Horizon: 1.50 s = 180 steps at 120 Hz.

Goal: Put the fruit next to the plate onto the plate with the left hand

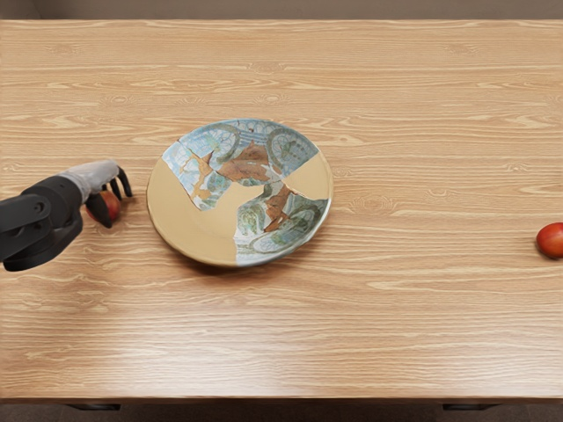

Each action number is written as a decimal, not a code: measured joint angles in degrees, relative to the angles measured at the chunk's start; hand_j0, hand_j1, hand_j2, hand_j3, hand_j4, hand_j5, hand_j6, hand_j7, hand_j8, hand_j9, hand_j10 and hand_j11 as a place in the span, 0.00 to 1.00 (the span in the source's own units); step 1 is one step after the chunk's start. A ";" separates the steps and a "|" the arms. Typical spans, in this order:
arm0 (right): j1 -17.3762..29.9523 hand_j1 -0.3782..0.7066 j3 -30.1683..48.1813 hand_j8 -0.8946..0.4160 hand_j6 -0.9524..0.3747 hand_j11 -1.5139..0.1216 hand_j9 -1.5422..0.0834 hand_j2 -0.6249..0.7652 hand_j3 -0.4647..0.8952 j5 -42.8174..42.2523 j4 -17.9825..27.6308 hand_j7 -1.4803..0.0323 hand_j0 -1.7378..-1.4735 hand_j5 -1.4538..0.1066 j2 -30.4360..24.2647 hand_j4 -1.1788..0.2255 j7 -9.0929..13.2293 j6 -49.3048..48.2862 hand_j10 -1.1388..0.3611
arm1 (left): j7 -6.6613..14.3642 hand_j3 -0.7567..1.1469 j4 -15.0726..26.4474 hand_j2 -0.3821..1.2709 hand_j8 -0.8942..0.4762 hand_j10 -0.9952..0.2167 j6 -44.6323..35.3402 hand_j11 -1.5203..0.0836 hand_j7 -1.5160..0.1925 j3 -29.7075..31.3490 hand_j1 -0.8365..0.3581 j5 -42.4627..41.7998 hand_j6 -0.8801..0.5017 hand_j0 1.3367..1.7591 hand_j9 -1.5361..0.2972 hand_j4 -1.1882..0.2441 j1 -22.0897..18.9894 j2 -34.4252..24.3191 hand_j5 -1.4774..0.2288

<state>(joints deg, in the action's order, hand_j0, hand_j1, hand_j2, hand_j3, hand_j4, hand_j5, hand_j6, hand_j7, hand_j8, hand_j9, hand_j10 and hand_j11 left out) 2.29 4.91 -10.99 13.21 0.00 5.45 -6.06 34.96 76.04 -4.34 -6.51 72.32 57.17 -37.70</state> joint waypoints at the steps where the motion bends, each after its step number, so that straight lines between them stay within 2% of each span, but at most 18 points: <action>1: 0.00 0.05 0.00 0.67 0.70 0.91 0.93 0.45 0.34 0.00 0.00 0.96 0.30 0.92 0.00 0.83 0.00 0.00 0.75 | 0.00 0.40 -0.03 0.32 0.28 0.35 0.01 0.46 0.46 0.04 0.51 0.01 0.21 0.75 0.42 0.42 0.02 0.00 0.44; 32: 0.00 0.05 -0.01 0.67 0.70 0.91 0.93 0.45 0.34 0.00 0.01 0.96 0.30 0.92 0.00 0.83 0.00 0.00 0.75 | 0.07 0.42 -0.42 0.30 0.30 0.33 0.09 0.45 0.44 0.70 0.50 0.04 0.24 0.73 0.40 0.40 0.09 0.00 0.42; 42: 0.00 0.05 0.00 0.67 0.70 0.91 0.93 0.45 0.34 0.00 0.00 0.96 0.30 0.92 0.00 0.83 0.00 0.00 0.75 | 0.05 0.41 -0.44 0.34 0.30 0.33 0.13 0.44 0.43 0.58 0.50 -0.61 0.23 0.74 0.39 0.39 0.44 -0.01 0.41; 63: 0.00 0.05 0.00 0.67 0.70 0.91 0.93 0.45 0.34 0.00 -0.01 0.96 0.30 0.92 0.00 0.83 0.00 0.00 0.75 | 0.04 0.40 -0.46 0.37 0.31 0.35 0.20 0.43 0.41 -1.81 0.48 -4.26 0.25 0.75 0.39 0.40 1.96 -0.49 0.38; 85: 0.00 0.05 0.01 0.67 0.70 0.91 0.93 0.45 0.34 0.00 -0.02 0.96 0.30 0.92 0.00 0.83 0.00 0.00 0.75 | 0.05 0.40 -0.45 0.37 0.31 0.35 1.15 0.43 0.40 -9.77 0.47 -14.30 0.26 0.75 0.39 0.39 3.56 -2.14 0.37; 105: 0.00 0.05 0.01 0.67 0.70 0.91 0.93 0.45 0.34 0.00 -0.02 0.96 0.30 0.92 0.00 0.83 0.00 0.00 0.75 | 0.06 0.40 -0.22 0.41 0.32 0.36 6.40 0.43 0.39 -20.28 0.46 -21.58 0.25 0.76 0.38 0.39 3.88 -2.21 0.37; 106: 0.00 0.05 0.02 0.67 0.70 0.91 0.93 0.45 0.34 0.00 -0.02 0.96 0.30 0.92 0.00 0.83 0.00 0.00 0.75 | 0.08 0.40 -0.20 0.43 0.33 0.36 6.82 0.43 0.39 -20.72 0.48 -21.92 0.26 0.75 0.38 0.40 4.32 -2.21 0.36; 110: 0.00 0.05 0.01 0.67 0.70 0.91 0.93 0.45 0.34 0.00 -0.02 0.96 0.30 0.92 0.00 0.83 0.00 0.00 0.75 | 0.06 0.40 -0.10 0.41 0.31 0.36 7.95 0.43 0.39 -22.29 0.46 -22.97 0.25 0.76 0.38 0.39 5.10 -2.09 0.37; 136: 0.00 0.05 0.00 0.67 0.70 0.91 0.93 0.45 0.34 0.00 -0.02 0.96 0.30 0.92 0.00 0.83 0.00 0.00 0.75 | 0.07 0.40 1.06 0.46 0.31 0.36 12.86 0.43 0.39 -26.01 0.45 -26.69 0.24 0.76 0.38 0.39 6.37 0.89 0.37; 146: 0.00 0.05 0.01 0.67 0.70 0.91 0.93 0.45 0.34 0.00 -0.02 0.96 0.30 0.92 0.00 0.83 0.00 0.00 0.75 | 0.07 0.40 1.43 0.43 0.31 0.38 15.31 0.43 0.39 -26.18 0.46 -27.31 0.23 0.76 0.38 0.39 6.13 3.76 0.37; 164: 0.00 0.05 0.01 0.67 0.70 0.91 0.93 0.45 0.34 0.00 -0.02 0.96 0.30 0.92 0.00 0.83 0.00 0.00 0.75 | 0.08 0.40 1.62 0.50 0.32 0.40 18.05 0.44 0.39 -25.15 0.42 -27.71 0.22 0.76 0.38 0.39 5.09 9.28 0.37; 171: 0.00 0.05 0.01 0.67 0.70 0.91 0.93 0.45 0.34 0.00 -0.02 0.96 0.30 0.92 0.00 0.83 0.00 0.00 0.75 | 0.09 0.40 1.64 0.57 0.33 0.41 18.51 0.44 0.39 -24.35 0.39 -27.87 0.22 0.76 0.38 0.40 5.05 9.89 0.36; 175: 0.00 0.05 0.00 0.67 0.70 0.91 0.93 0.45 0.34 0.00 -0.01 0.96 0.30 0.92 0.00 0.83 0.00 0.00 0.75 | 0.07 0.40 1.57 0.52 0.32 0.41 18.62 0.45 0.40 -23.82 0.41 -27.71 0.22 0.76 0.39 0.41 5.35 10.70 0.38; 180: 0.00 0.05 -0.01 0.67 0.70 0.91 0.93 0.45 0.34 0.00 0.00 0.96 0.30 0.92 0.00 0.83 0.00 0.00 0.75 | 0.06 0.40 1.37 0.47 0.35 0.46 18.70 0.51 0.46 -23.26 0.48 -27.55 0.27 0.76 0.45 0.46 5.68 11.37 0.44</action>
<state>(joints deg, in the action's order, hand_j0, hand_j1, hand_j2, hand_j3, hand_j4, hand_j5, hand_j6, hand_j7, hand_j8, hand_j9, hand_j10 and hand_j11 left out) 2.28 4.90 -10.99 13.21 0.00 5.45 -6.06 35.02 77.41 14.36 -29.78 44.76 62.85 -26.33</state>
